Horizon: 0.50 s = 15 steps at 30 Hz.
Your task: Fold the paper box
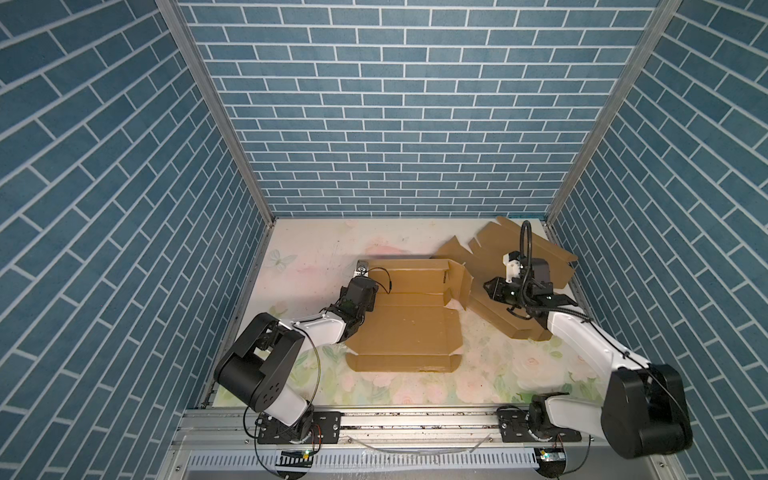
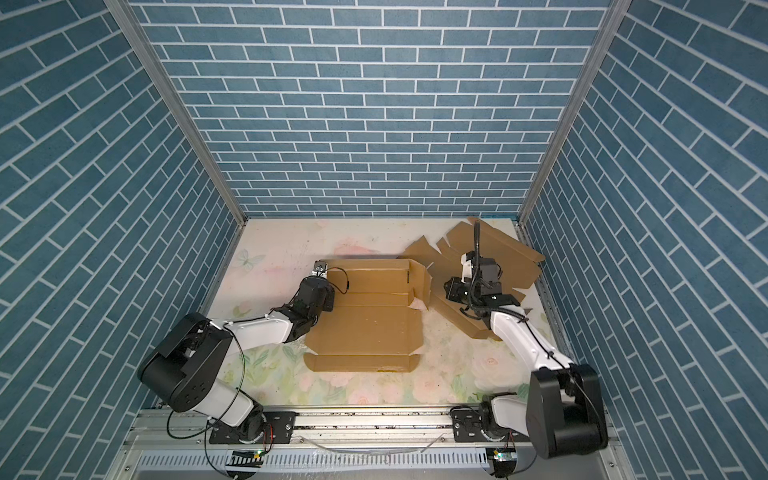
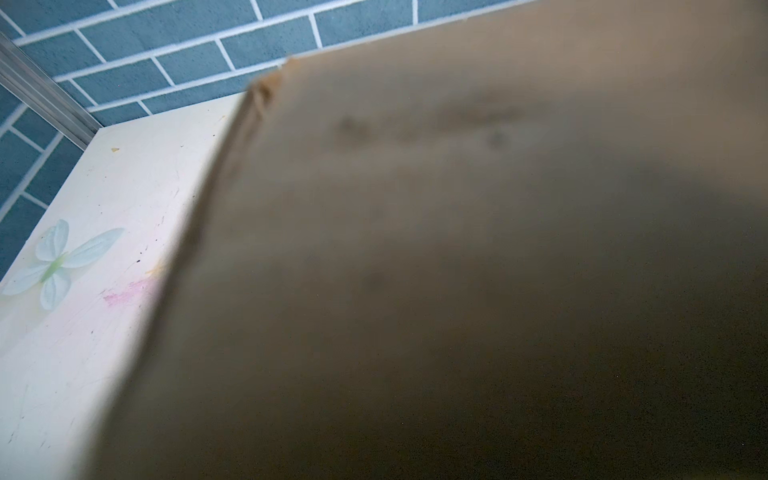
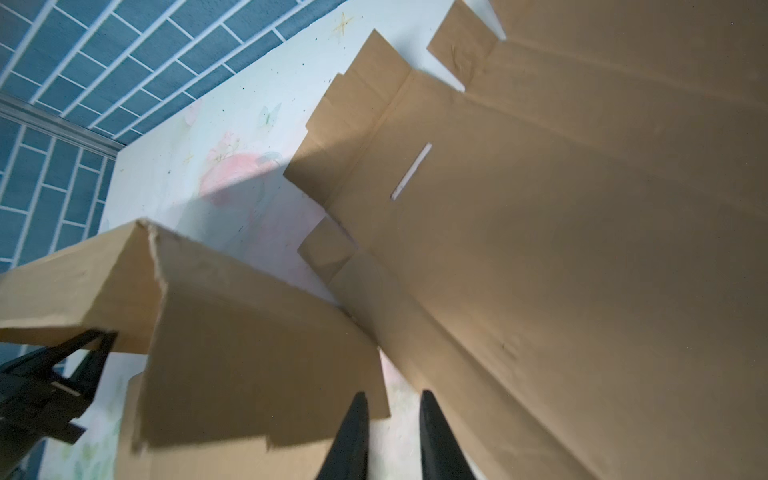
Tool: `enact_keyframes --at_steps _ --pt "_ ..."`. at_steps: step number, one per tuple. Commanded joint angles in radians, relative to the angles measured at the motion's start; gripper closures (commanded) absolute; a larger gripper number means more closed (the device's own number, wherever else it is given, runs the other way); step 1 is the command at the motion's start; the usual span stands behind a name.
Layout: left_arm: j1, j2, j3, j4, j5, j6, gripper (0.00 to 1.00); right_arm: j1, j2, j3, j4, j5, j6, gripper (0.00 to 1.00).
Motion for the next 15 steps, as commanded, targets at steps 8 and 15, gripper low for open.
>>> enact_keyframes --at_steps 8,15 --pt "0.008 0.013 0.013 -0.093 0.0 0.033 1.0 0.384 -0.081 -0.232 0.189 0.339 0.201 0.97" --pt "0.009 0.018 0.02 -0.109 0.0 0.035 1.0 0.469 0.149 -0.189 0.332 0.387 0.124 0.99"
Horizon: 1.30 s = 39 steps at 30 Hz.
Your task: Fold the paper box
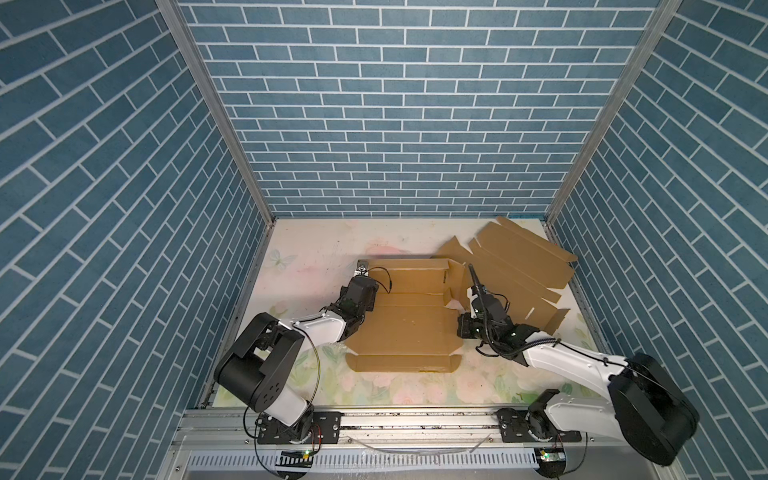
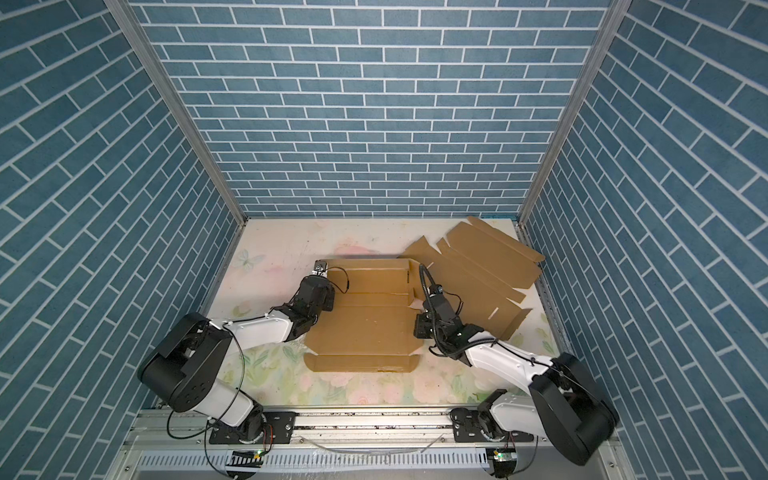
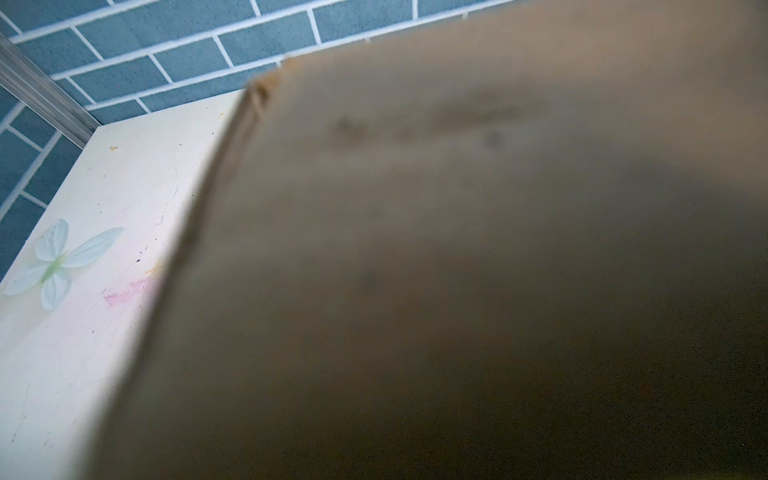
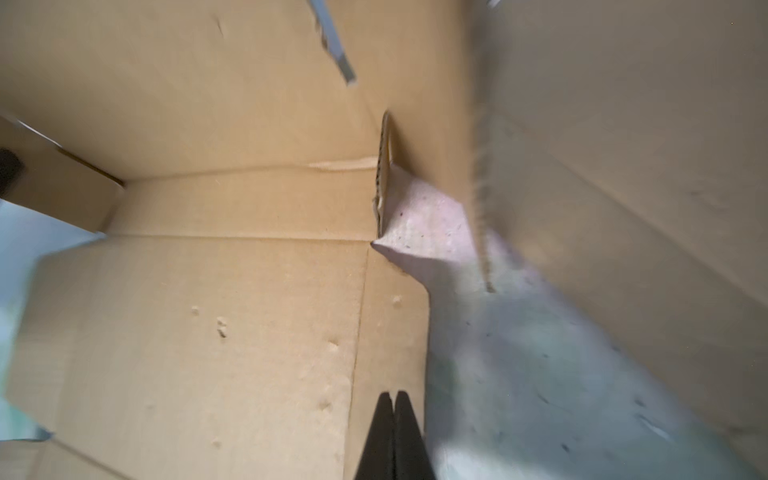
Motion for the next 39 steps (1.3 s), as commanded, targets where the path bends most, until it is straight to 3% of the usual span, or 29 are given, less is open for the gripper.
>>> enact_keyframes --at_steps 1,14,17,23,29,33,36,39 --pt "0.006 0.018 0.007 -0.081 -0.003 0.035 1.0 0.017 0.075 0.024 0.124 0.061 -0.021 0.99" --pt "0.007 0.01 0.008 -0.086 -0.001 0.034 1.0 0.033 0.367 -0.065 0.262 0.017 0.012 1.0" --pt "0.007 0.009 0.008 -0.088 -0.001 0.035 1.0 0.037 0.335 -0.051 0.232 0.01 -0.005 1.0" --pt "0.007 0.016 0.022 -0.099 0.001 0.038 1.0 0.015 0.107 0.02 0.124 -0.069 -0.135 0.97" --pt "0.01 0.019 0.022 -0.099 0.002 0.041 1.0 -0.152 -0.11 0.109 -0.028 -0.248 -0.234 0.93" --pt "0.013 0.021 0.022 -0.096 0.009 0.038 1.0 -0.339 -0.226 0.176 -0.113 -0.282 -0.304 0.93" --pt "0.016 0.025 0.025 -0.095 0.011 0.039 1.0 -0.458 -0.18 0.226 -0.125 -0.264 -0.336 0.93" --pt "0.018 0.027 0.028 -0.097 0.018 0.039 1.0 -0.489 -0.047 0.285 -0.112 -0.242 -0.383 0.93"
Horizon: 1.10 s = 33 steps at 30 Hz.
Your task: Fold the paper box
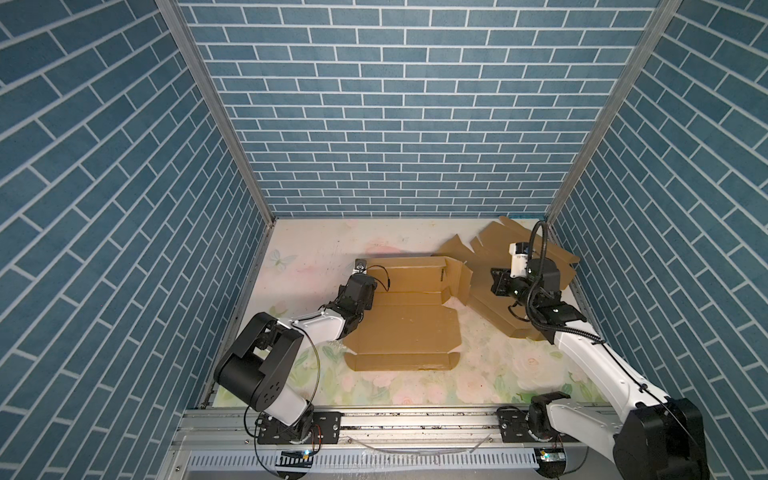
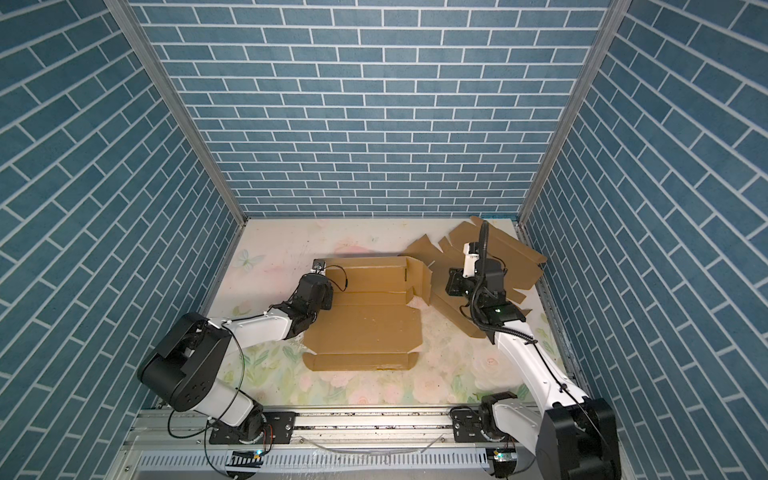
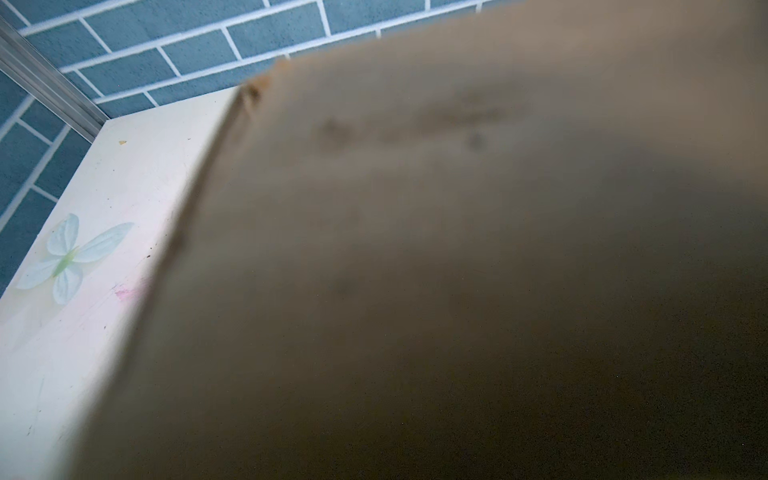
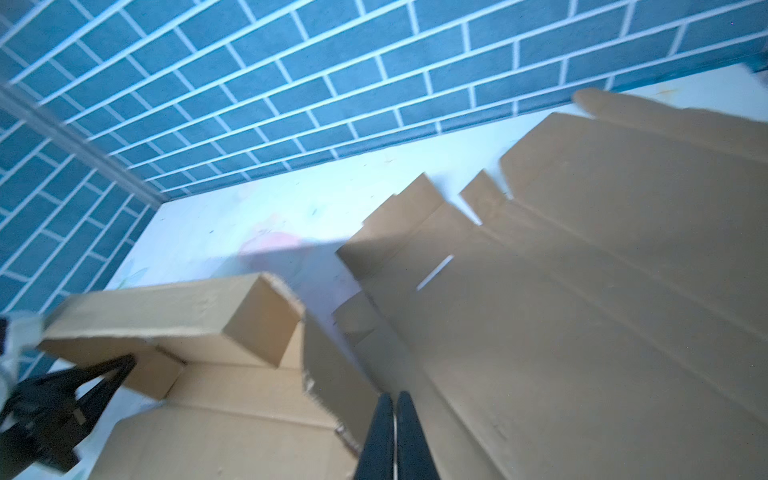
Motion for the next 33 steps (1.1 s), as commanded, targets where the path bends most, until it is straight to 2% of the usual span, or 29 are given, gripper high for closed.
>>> enact_keyframes --at_steps 1,10,14,28,33 --pt "0.003 0.023 0.01 -0.07 0.017 0.037 1.0 -0.012 0.149 0.058 -0.05 -0.009 -0.104 0.93" --pt "0.012 0.02 0.011 -0.076 0.03 0.03 1.0 -0.003 0.426 0.11 0.097 -0.114 -0.076 0.9" --pt "0.014 0.024 0.015 -0.078 0.032 0.03 1.0 0.027 0.494 0.116 0.142 -0.179 -0.057 0.91" --pt "0.015 0.032 0.013 -0.071 0.035 0.028 1.0 0.203 0.447 0.133 0.098 -0.325 -0.043 0.94" --pt "0.015 0.033 0.012 -0.071 0.036 0.026 1.0 0.243 0.434 0.152 0.054 -0.287 -0.042 0.94"
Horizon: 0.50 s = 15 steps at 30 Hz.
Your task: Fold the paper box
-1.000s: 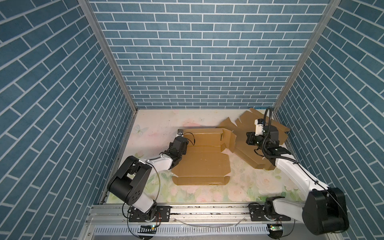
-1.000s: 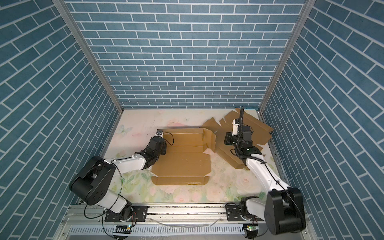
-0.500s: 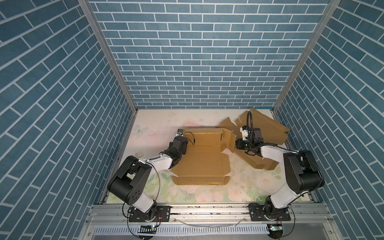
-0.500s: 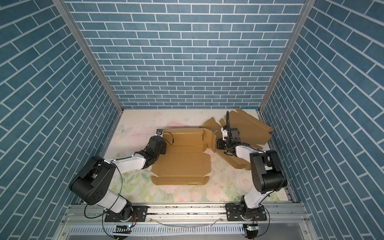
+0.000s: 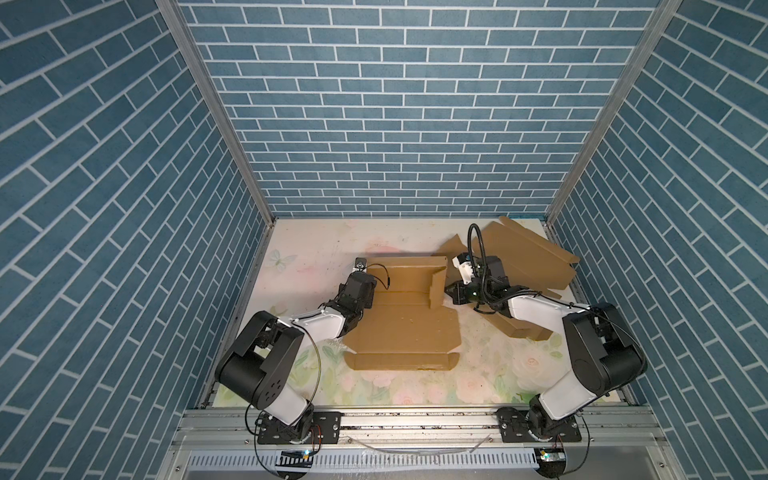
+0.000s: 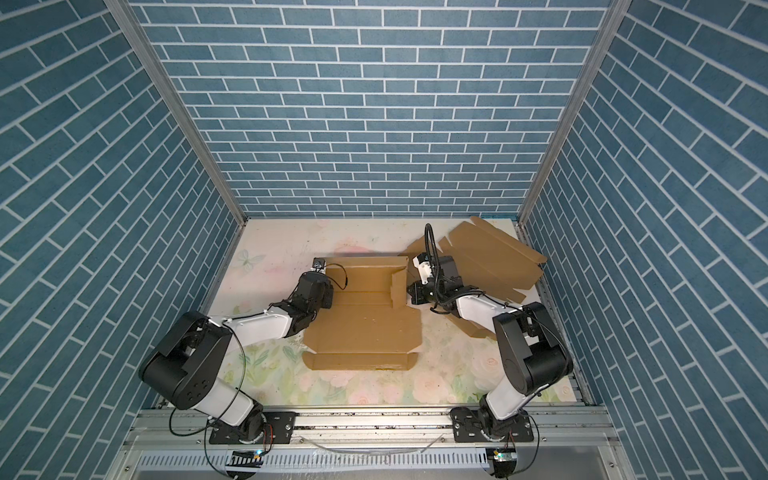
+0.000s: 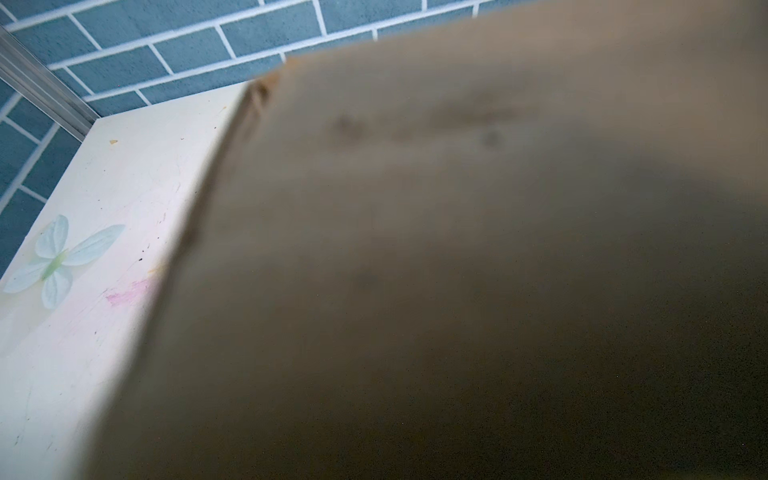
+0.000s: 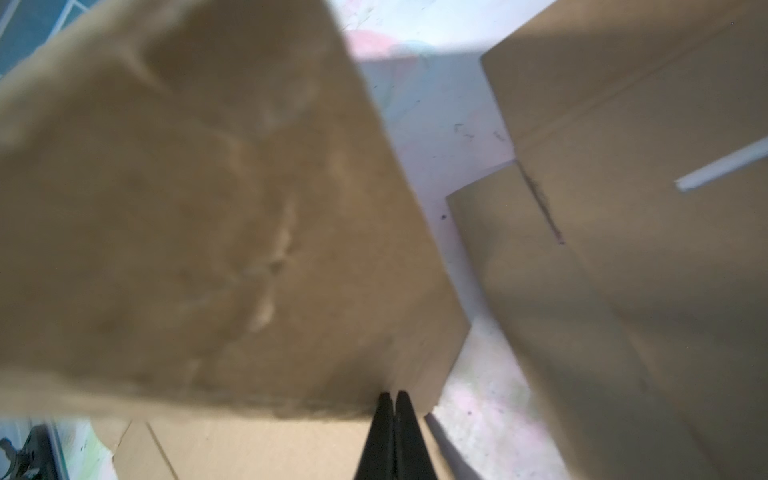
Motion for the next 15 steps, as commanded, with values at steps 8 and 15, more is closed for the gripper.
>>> enact_keyframes --at_steps 8,15 --pt "0.004 0.018 -0.004 -0.068 0.012 0.024 1.0 0.032 -0.08 -0.054 0.021 0.044 0.021 0.91" --pt "0.004 0.02 -0.003 -0.069 0.015 0.025 1.0 0.033 -0.146 -0.096 -0.062 0.052 -0.111 0.76"
